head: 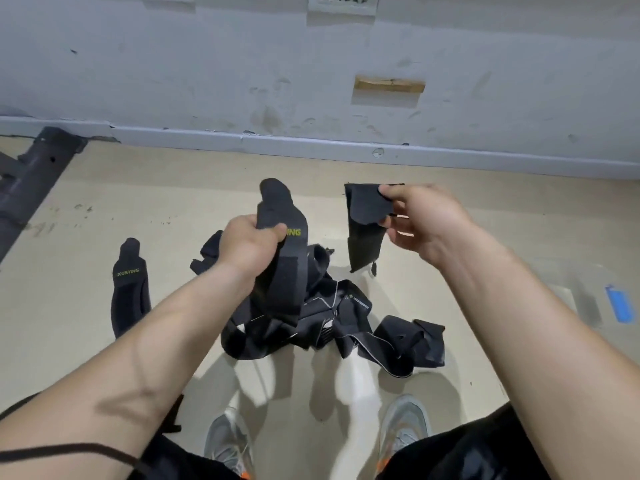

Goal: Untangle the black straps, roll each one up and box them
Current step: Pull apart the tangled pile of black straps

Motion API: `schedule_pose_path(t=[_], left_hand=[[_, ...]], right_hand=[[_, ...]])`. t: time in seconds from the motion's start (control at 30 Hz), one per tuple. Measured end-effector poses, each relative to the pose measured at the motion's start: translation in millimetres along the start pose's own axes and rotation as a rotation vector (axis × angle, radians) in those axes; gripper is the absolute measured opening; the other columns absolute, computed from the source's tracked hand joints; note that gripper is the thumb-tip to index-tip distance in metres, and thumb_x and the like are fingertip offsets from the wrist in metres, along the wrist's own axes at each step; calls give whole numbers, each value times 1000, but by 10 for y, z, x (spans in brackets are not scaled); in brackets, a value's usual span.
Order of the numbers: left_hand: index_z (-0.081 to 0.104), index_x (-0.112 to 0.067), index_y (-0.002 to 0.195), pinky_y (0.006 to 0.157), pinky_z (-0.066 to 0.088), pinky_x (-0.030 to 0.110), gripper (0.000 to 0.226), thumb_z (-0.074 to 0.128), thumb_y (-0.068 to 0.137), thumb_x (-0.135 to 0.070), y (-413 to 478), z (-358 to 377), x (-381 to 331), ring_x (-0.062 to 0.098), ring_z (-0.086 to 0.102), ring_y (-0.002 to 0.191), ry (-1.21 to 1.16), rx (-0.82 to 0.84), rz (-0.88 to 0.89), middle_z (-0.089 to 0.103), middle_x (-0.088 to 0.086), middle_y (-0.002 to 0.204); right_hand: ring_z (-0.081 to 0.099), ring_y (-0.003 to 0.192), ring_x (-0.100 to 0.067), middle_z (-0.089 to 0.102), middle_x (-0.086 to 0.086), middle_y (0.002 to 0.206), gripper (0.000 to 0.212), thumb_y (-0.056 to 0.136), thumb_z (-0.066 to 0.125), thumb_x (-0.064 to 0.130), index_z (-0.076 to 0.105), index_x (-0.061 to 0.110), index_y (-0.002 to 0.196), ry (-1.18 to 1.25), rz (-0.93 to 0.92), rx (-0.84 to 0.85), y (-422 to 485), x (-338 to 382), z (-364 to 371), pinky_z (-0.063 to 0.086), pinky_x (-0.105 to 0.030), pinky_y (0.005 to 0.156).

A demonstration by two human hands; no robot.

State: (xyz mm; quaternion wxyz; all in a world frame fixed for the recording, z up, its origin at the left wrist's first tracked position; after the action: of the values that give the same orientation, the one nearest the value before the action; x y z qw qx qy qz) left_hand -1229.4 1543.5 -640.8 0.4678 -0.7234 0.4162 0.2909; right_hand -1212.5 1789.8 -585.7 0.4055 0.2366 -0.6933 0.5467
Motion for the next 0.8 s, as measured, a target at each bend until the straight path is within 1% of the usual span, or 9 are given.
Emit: schedule_pose_path(t=[0.07,0.1,0.17,0.23,0.37,0.43,0.53,0.67,0.8], left_hand=[[73,-11,88,80,62,43,12,71,94,-21,-48,-113,-129,30,74,87,-134,22,21,77,8,87],[73,-14,87,72,61,36,11,70,95,-19,-80,-147,-201,26,74,82,-176,51,55,77,5,83],[72,-16,86,57,54,23,13,66,97,-15,-160,-180,-349,17,72,72,-244,127,141,75,-1,76],[72,-14,91,52,51,20,13,62,98,-11,-235,-144,-470,13,71,67,-323,209,206,75,-1,77],[72,-13,105,62,54,19,16,57,101,-8,-292,-24,-553,9,73,79,-340,259,288,77,-1,91],[72,-15,107,71,56,20,20,54,103,-7,-307,36,-576,6,72,84,-295,285,358,77,-5,94],[71,-25,106,86,55,25,28,51,104,-5,-363,136,-590,4,68,90,-190,319,461,75,-14,93],[67,-23,113,84,50,19,30,43,107,-6,-414,210,-605,0,68,93,-267,376,427,75,-16,95],[68,-26,115,84,52,26,27,52,93,-28,-399,269,-559,7,66,96,-242,497,400,73,-9,103]], right_hand=[[58,50,-12,57,10,46,14,95,67,18,61,16,82,-102,-45,14,-4,47,-84,43,-19,48],[56,52,-13,56,10,46,12,95,66,18,62,16,84,-167,-68,28,-4,60,-104,43,-17,46],[54,51,-12,57,6,55,11,95,64,17,65,15,84,-291,-107,48,-15,84,-120,44,-15,44],[54,49,-11,59,3,61,13,95,62,17,66,16,83,-365,-138,69,-33,106,-100,46,-16,45],[52,49,-13,55,2,61,10,92,69,19,67,12,86,-278,-141,219,-87,105,40,45,-21,44],[50,52,-15,56,0,62,11,90,72,19,70,11,82,-191,-106,285,-115,87,116,42,-21,42],[46,54,-14,57,-4,71,10,88,74,19,72,10,89,-41,-29,361,-167,46,235,40,-20,40],[46,44,-7,56,1,67,12,90,72,23,66,15,83,159,134,377,-170,-17,291,41,-17,38],[49,42,-5,59,4,71,13,94,68,26,65,17,84,310,252,415,-187,-74,351,43,-16,38]])
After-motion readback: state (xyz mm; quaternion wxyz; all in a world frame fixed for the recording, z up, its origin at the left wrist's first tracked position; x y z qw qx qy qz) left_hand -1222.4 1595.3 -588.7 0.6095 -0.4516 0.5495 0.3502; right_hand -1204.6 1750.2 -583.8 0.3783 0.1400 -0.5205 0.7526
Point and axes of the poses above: each hand's wrist, its own y-axis towards the middle knuckle, its own z-axis out of the palm, x = y × z, the point moved 6 cm from there along y, towards the middle knuckle
